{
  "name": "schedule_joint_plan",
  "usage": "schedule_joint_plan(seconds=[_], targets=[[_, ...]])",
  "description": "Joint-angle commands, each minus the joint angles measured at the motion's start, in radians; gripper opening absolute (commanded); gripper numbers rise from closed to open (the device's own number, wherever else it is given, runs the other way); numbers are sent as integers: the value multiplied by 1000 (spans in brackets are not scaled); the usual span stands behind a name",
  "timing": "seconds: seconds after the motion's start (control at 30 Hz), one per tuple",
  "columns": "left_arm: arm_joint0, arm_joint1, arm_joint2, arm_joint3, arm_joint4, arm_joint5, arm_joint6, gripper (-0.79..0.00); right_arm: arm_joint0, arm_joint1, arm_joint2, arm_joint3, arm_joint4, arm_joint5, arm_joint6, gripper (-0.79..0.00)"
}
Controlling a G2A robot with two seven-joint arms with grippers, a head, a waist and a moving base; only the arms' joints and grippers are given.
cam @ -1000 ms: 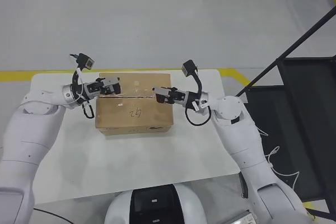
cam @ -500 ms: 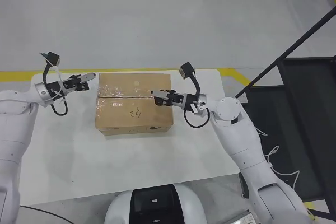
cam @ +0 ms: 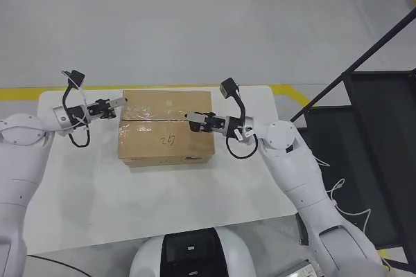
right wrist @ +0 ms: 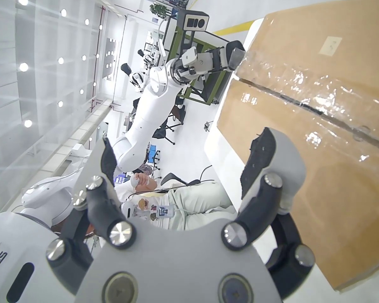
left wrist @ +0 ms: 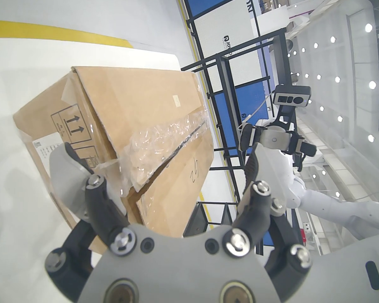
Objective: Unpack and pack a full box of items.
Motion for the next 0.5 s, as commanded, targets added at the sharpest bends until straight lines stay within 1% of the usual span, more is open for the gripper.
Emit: schedule_joint_plan(seconds=[0.0, 0.47], targets=[[2, 2, -3, -6, 4, 1, -2, -785, 1, 1, -3, 1, 2, -1, -1, 0], [7, 11, -2, -40, 65, 31, -18, -785, 9, 7, -26, 15, 5, -7, -10, 0]])
